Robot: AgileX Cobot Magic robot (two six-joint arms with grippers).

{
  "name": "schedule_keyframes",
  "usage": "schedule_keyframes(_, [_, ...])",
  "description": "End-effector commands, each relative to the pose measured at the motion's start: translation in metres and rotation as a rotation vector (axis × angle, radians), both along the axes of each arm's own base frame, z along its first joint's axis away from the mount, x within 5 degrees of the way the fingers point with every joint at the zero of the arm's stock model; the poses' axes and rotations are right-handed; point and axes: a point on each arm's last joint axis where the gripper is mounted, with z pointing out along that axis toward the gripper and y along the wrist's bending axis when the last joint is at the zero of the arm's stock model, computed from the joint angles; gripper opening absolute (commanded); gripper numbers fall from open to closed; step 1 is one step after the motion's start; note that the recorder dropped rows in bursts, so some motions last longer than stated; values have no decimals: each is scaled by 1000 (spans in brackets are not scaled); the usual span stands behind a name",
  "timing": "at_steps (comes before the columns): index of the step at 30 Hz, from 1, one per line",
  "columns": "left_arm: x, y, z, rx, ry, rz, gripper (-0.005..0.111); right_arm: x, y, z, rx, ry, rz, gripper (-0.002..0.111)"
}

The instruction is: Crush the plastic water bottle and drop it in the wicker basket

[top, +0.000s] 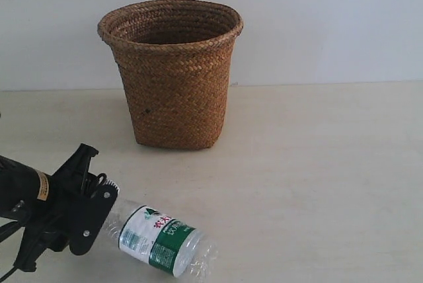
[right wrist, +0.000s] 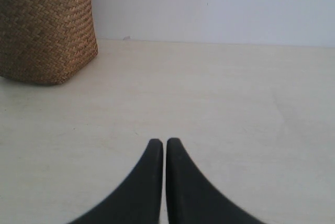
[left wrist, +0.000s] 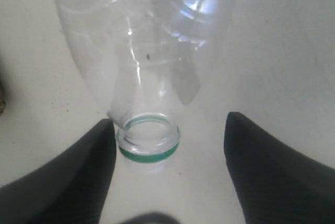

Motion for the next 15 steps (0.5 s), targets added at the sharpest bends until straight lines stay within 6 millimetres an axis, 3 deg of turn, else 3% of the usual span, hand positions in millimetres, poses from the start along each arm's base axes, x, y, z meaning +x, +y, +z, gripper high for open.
schedule_keyframes(1, [2,-4,-1,-8,-10,-16,56,0,0,1,-8,-11,-3,0])
schedule_keyframes(11, [6,-6,-6,-42,5,36,52,0,0,1,-8,-11,-3,0])
schedule_keyframes(15, [4,-7,-7,-58,16,64,23,0,0,1,-7,-15,-4,0])
